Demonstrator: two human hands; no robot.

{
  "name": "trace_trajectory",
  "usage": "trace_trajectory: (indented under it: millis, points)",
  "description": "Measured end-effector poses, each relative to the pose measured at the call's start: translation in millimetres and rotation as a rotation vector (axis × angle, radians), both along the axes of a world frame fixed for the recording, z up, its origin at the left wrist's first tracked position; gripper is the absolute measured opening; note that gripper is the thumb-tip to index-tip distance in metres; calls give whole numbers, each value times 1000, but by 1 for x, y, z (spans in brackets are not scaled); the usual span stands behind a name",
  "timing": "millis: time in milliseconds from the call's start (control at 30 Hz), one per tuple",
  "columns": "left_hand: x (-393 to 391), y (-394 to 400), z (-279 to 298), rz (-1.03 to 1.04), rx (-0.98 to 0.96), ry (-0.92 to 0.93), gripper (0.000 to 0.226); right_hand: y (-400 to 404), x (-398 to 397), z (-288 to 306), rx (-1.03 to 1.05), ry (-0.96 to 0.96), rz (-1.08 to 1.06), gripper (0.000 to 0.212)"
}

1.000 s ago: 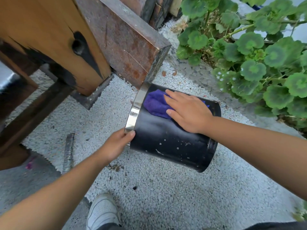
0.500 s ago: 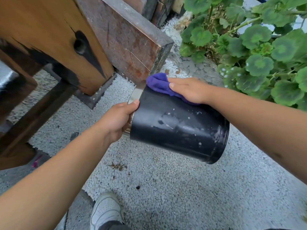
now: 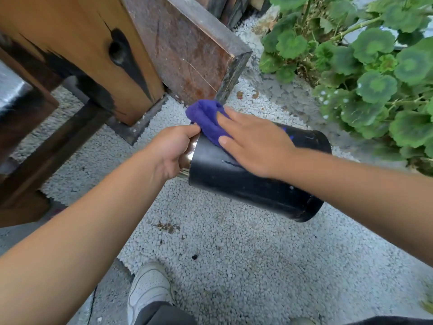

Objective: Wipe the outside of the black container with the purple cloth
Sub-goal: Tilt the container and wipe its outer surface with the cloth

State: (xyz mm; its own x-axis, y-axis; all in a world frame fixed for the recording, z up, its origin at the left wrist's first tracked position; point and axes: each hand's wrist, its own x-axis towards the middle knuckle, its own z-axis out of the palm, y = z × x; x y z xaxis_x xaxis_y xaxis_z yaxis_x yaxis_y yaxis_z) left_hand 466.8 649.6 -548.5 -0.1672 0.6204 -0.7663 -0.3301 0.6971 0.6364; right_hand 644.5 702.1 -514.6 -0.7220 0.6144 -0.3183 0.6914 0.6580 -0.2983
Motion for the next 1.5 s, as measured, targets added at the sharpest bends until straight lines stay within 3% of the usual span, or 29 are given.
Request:
trace_trajectory:
  millis: [133, 233, 333, 467, 600, 800, 933, 1033, 1200, 1367, 1500]
  points:
    - [-2, 1, 1, 17, -3, 12, 10, -47, 10, 5, 174, -71, -11, 57]
    - [-1, 2, 7, 25, -1, 34, 20, -48, 12, 3, 194, -71, -8, 56]
    - [-1, 5, 16, -30, -23, -56, 36, -20, 8, 2, 139, -22, -61, 52]
    - [2, 10, 21, -2, -45, -137, 16, 26, 6, -1, -52, 48, -136, 50]
    - [4, 14, 23, 14, -89, -211, 48, 47, 10, 4, -166, 52, -198, 47]
    - [1, 23, 37, -9, -26, -267, 38, -2, 6, 11, 189, 52, -83, 54]
    - [-1, 25, 36, -8, 109, -189, 37, -23, 11, 7, 397, 26, -23, 54]
    - [4, 13, 24, 70, 237, -152, 45, 0, 2, 8, 375, 14, -83, 52]
    - [18, -8, 2, 12, 392, 83, 30, 27, -7, 9, 289, 45, -138, 46]
    - [24, -9, 9, 47, 432, 33, 54, 52, 3, 12, 174, 21, -263, 36]
    - [25, -6, 13, 95, 415, 5, 41, 31, -1, 11, 357, 53, -260, 41]
